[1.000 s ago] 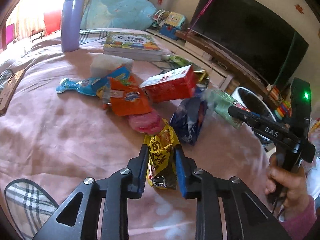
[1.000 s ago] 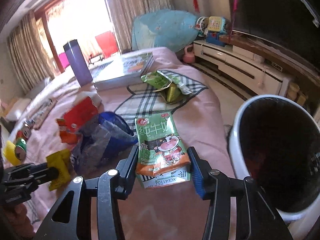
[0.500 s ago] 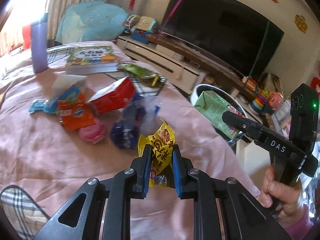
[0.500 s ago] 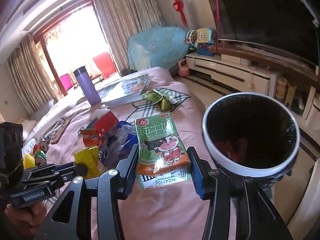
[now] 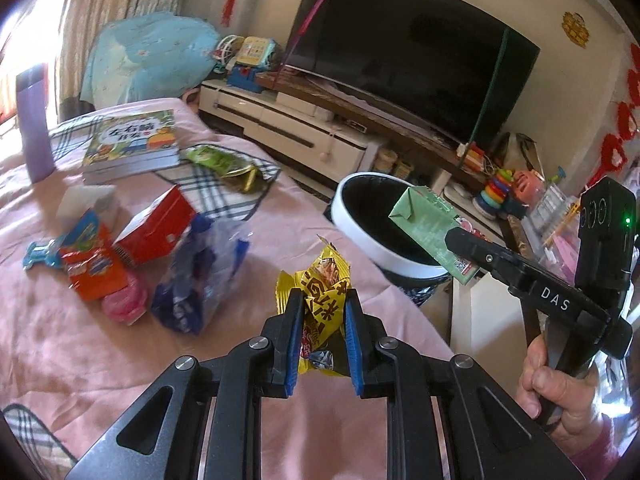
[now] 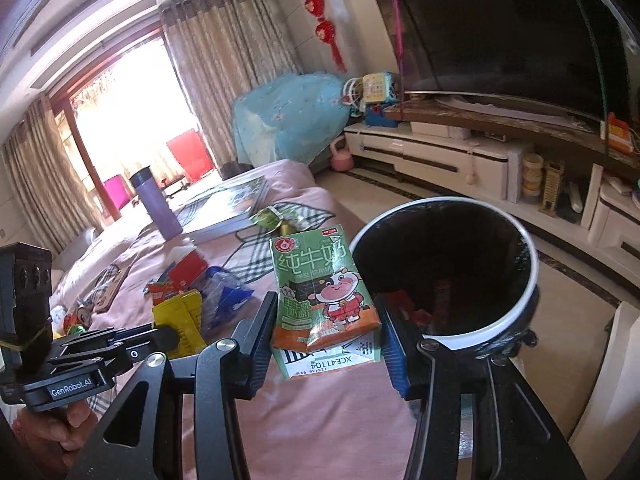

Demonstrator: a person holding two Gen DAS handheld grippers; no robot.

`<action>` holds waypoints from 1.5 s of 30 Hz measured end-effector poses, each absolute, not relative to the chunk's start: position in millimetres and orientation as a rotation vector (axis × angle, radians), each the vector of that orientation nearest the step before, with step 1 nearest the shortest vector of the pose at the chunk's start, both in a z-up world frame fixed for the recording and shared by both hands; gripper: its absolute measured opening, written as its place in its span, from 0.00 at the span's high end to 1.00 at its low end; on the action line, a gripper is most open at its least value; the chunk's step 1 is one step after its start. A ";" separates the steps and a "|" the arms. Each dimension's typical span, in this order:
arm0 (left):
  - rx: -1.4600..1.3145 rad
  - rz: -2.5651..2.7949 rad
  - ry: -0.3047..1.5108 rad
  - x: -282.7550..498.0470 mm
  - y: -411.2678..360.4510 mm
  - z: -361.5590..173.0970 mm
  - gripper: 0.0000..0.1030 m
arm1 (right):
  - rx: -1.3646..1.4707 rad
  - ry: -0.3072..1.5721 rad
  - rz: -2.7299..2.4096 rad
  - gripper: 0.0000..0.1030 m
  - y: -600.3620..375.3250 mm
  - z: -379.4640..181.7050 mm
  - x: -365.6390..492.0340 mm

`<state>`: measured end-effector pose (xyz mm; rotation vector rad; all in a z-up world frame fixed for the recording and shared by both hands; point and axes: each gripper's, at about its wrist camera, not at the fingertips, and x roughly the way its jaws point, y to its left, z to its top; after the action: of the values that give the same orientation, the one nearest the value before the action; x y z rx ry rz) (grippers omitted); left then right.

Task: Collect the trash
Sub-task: 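Carry the yellow bag and milk carton to the bin and release both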

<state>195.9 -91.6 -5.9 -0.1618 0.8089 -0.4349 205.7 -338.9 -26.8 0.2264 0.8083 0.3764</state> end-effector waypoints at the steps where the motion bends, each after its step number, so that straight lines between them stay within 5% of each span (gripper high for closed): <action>1: -0.158 -0.440 0.809 198.4 -95.2 -5.4 0.83 | 0.228 0.806 0.370 0.53 -342.6 -26.4 206.3; 34: -0.062 -0.520 0.870 344.9 -229.5 -26.5 0.82 | 0.242 0.846 0.240 0.53 -422.3 -53.9 276.8; 37: -0.069 -0.529 0.889 353.8 -234.3 -32.0 0.75 | 0.250 0.859 0.238 0.53 -426.8 -59.5 281.8; 39: -0.082 -0.520 0.897 359.2 -235.2 -36.3 0.55 | 0.272 0.873 0.243 0.52 -430.9 -64.7 285.6; 45: -0.099 -0.516 0.909 361.8 -237.1 -44.5 0.49 | 0.341 0.886 0.231 0.49 -443.0 -74.4 288.5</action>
<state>361.8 -237.1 -44.5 -0.0987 0.9092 -0.5158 288.5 -443.0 -74.4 0.3412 0.8864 0.2305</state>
